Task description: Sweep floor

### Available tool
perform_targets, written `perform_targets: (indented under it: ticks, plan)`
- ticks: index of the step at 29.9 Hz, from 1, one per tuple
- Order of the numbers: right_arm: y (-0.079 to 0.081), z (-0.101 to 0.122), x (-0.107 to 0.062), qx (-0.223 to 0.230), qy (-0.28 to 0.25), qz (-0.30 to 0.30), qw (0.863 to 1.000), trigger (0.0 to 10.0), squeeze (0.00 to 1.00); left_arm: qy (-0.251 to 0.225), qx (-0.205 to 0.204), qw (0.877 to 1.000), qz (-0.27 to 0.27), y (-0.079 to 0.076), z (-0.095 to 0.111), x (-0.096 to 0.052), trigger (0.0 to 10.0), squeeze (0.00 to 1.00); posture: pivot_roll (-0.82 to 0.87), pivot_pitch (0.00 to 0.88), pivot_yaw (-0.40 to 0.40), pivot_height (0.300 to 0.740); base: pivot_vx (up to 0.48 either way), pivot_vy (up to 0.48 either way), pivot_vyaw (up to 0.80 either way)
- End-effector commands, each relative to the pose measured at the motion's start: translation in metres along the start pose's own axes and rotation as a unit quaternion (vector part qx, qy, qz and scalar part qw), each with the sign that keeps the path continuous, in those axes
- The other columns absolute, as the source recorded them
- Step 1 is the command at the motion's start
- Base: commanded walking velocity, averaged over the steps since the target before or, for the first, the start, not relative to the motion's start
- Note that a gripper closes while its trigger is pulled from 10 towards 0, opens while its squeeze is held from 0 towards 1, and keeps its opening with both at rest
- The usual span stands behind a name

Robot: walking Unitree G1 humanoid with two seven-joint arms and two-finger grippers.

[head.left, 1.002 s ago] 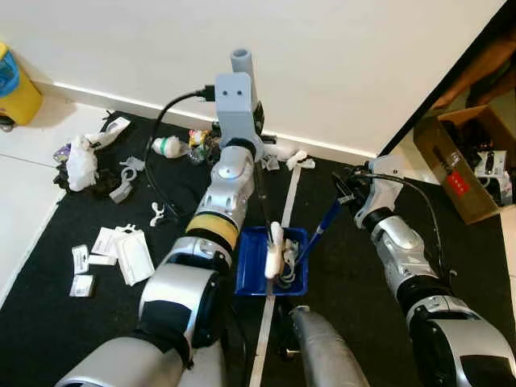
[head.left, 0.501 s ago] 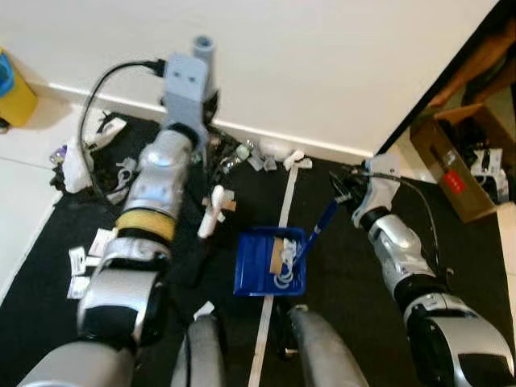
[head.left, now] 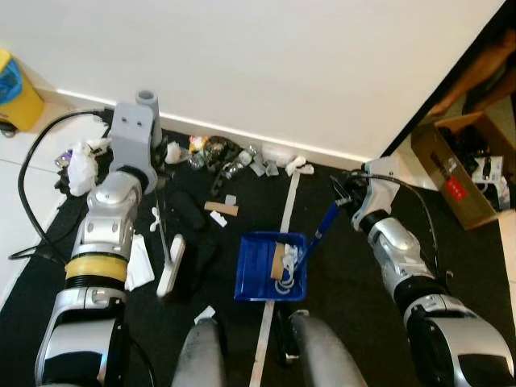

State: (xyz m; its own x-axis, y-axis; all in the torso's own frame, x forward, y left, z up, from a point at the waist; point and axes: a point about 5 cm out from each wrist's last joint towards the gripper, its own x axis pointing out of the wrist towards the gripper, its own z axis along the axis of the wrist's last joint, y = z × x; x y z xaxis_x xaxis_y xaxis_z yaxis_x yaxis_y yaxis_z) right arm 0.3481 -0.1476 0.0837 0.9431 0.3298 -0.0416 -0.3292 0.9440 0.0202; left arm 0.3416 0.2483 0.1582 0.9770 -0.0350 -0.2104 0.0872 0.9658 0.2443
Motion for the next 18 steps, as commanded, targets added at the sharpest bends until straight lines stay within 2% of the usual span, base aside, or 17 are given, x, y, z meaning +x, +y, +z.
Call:
perform_targets:
  ticks: [1,3,7,8,9,10,13,18]
  plan:
    - [0.005,-0.021,-0.008,0.033,0.04,-0.002,0.999,10.0,0.0,0.031,0.018,0.999,0.018,0.01,-0.005,-0.007,10.0,0.0,0.07,0.18,-0.03,0.74,0.0,0.0,0.0]
    - [0.005,-0.021,-0.008,0.033,0.041,-0.003,0.999,10.0,0.0,0.037,0.016,0.999,0.028,0.01,-0.009,-0.009,10.0,0.0,0.07,0.185,-0.031,0.74,0.0,0.0,0.0]
    - [0.005,-0.022,-0.008,0.032,0.043,-0.002,0.999,10.0,0.0,0.017,-0.002,0.999,0.029,-0.007,-0.014,-0.006,10.0,0.0,0.07,0.19,-0.034,0.74,0.0,0.0,0.0]
    - [0.005,-0.022,-0.008,0.032,0.043,-0.002,0.999,10.0,0.0,0.017,-0.002,0.999,0.029,-0.007,-0.014,-0.006,10.0,0.0,0.07,0.19,-0.034,0.74,0.0,0.0,0.0]
    - [0.005,-0.021,-0.008,0.031,0.043,-0.001,0.999,10.0,0.0,-0.012,-0.002,0.999,0.04,-0.023,-0.013,0.0,10.0,0.0,0.07,0.193,-0.036,0.74,0.0,0.0,0.0]
    - [0.005,-0.021,-0.007,0.031,0.042,0.0,0.999,10.0,0.0,-0.037,-0.004,0.998,0.043,-0.03,-0.009,0.004,10.0,0.0,0.07,0.194,-0.037,0.74,0.0,0.0,0.0]
    - [0.006,-0.02,-0.007,0.03,0.042,0.001,0.999,10.0,0.0,-0.084,0.031,0.995,0.052,-0.043,-0.002,0.008,10.0,0.0,0.06,0.196,-0.037,0.74,0.0,0.0,0.0]
    - [0.006,-0.021,-0.008,0.027,0.04,0.004,0.999,10.0,0.0,-0.093,-0.034,0.991,0.093,-0.057,-0.004,0.018,10.0,0.0,0.04,0.202,-0.034,0.74,0.0,0.0,0.0]
